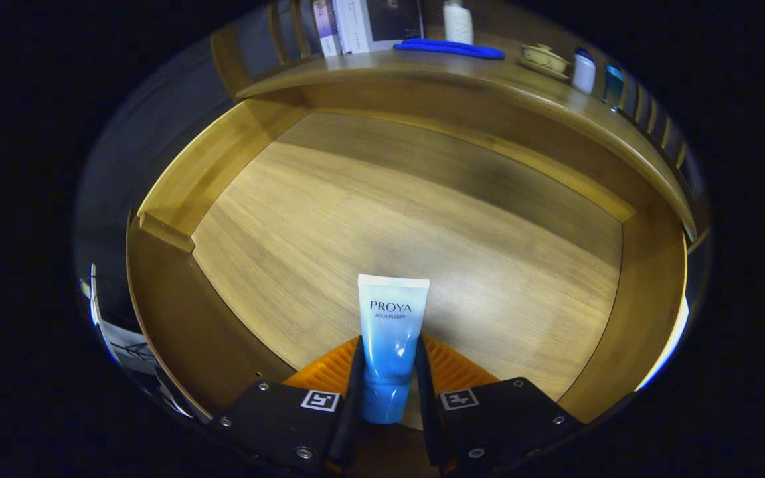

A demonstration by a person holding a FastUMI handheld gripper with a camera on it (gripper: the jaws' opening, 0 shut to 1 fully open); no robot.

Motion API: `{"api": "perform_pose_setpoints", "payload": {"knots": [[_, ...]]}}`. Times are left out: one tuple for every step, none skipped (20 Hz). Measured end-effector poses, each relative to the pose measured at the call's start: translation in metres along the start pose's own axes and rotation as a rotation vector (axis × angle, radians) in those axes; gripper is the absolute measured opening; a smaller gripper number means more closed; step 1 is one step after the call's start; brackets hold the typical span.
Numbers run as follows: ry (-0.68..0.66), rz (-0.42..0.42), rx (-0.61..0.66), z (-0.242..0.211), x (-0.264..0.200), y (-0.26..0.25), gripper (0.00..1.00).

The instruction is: Pull open the drawer, take out the items inside it, and place them on the countertop above the cabinet.

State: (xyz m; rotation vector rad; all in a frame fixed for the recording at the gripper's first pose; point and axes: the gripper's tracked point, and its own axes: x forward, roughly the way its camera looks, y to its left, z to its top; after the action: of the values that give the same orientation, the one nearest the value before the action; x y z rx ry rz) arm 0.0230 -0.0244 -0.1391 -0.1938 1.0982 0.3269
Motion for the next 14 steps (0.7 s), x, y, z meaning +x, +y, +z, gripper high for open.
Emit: {"api": "perform_pose_setpoints", "payload": {"knots": [[-0.037,-0.006,0.001,0.004,-0.004,-0.002,0.40],[-0.059,-0.005,-0.004,0.006,-0.006,-0.003,0.40],[-0.089,-0.005,-0.001,0.011,-0.011,-0.003,0.40],[-0.113,0.001,-0.004,0.014,-0.013,-0.002,0.40],[-0.148,0.004,-0.009,0.021,-0.017,-0.001,0.40],[-0.175,0.004,-0.017,0.025,-0.020,-0.001,0.40],[-0.197,0.004,-0.019,0.029,-0.023,-0.001,0.40],[-0.219,0.005,-0.014,0.032,-0.026,-0.001,0.40],[-0.250,0.007,-0.004,0.038,-0.030,-0.002,0.40],[-0.277,0.013,-0.006,0.043,-0.033,-0.001,0.40],[-0.309,0.011,-0.009,0.049,-0.037,0.000,0.40],[-0.332,0.009,-0.020,0.053,-0.042,-0.001,0.40],[-0.360,0.006,-0.026,0.058,-0.047,-0.001,0.40],[-0.387,0.001,-0.030,0.063,-0.051,-0.003,0.40]]}}
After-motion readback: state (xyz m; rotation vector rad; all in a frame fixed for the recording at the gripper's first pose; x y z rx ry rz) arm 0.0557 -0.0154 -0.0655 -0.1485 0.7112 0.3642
